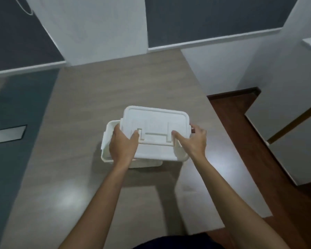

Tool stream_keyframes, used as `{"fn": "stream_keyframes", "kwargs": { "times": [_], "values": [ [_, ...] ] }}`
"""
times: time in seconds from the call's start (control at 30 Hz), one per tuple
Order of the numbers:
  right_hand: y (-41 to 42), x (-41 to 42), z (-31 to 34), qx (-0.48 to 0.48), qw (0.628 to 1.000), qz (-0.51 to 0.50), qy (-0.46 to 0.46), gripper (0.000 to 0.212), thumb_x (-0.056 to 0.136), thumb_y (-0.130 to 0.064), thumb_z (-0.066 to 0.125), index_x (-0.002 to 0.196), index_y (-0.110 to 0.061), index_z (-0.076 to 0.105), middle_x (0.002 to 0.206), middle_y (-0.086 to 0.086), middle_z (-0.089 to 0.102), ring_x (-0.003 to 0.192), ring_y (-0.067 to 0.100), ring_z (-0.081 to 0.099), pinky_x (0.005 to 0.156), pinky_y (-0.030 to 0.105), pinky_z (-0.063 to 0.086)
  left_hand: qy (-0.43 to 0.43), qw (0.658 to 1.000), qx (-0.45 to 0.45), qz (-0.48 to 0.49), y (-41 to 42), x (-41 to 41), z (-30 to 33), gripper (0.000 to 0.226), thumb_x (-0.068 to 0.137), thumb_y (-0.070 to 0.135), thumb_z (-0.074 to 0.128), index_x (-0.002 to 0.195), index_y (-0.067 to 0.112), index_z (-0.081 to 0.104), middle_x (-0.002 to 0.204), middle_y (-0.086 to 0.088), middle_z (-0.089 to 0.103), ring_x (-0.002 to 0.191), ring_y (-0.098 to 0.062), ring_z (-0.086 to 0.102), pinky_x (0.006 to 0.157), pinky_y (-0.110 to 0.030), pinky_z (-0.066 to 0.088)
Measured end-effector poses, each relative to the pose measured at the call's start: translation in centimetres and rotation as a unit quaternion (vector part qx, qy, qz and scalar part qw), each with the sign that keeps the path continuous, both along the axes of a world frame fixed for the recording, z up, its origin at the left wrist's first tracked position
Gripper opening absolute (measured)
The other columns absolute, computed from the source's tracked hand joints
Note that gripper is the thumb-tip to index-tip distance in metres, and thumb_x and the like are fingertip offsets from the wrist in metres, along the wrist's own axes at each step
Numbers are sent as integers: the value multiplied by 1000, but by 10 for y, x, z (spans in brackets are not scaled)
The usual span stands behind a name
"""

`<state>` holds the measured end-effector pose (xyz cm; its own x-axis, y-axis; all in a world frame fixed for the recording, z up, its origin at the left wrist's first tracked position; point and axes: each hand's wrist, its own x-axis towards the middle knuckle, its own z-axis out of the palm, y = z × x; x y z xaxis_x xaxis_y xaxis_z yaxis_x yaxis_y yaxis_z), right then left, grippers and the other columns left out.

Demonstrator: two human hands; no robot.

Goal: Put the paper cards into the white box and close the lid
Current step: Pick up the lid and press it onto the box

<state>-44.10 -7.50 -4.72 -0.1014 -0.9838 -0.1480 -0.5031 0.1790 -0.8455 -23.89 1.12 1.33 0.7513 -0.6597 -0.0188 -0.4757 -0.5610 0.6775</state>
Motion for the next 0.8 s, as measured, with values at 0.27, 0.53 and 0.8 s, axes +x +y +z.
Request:
{"fn": "stream_keyframes", "kwargs": {
  "times": [0.27, 0.53, 0.8],
  "values": [
    [4, 88, -7, 5, 993, 90, 79, 80, 65, -53, 82, 129, -13, 53, 122, 11, 48, 119, 31, 47, 97, 36, 41, 86, 994, 57, 34, 28, 89, -47, 67, 79, 47, 67, 132, 11, 49, 128, -14, 61, 116, -35, 57, 94, -41, 47],
    [-11, 89, -8, 207, 975, 81, -10, 84, 61, -67, 78, 119, -10, 57, 116, 8, 66, 102, 27, 63, 83, 39, 55, 307, 952, 7, 18, 12, 117, -61, 53, 80, 38, 73, 119, 4, 64, 116, -11, 69, 100, -27, 65, 83, -31, 49],
    [-13, 107, -9, 102, 994, 16, 31, 92, 49, -71, 80, 112, -10, 53, 111, 6, 59, 99, 26, 61, 80, 41, 55, 297, 953, -24, 50, 19, 132, -63, 47, 70, 33, 83, 106, 8, 68, 107, -10, 71, 93, -27, 67, 81, -32, 52]
  ]
}}
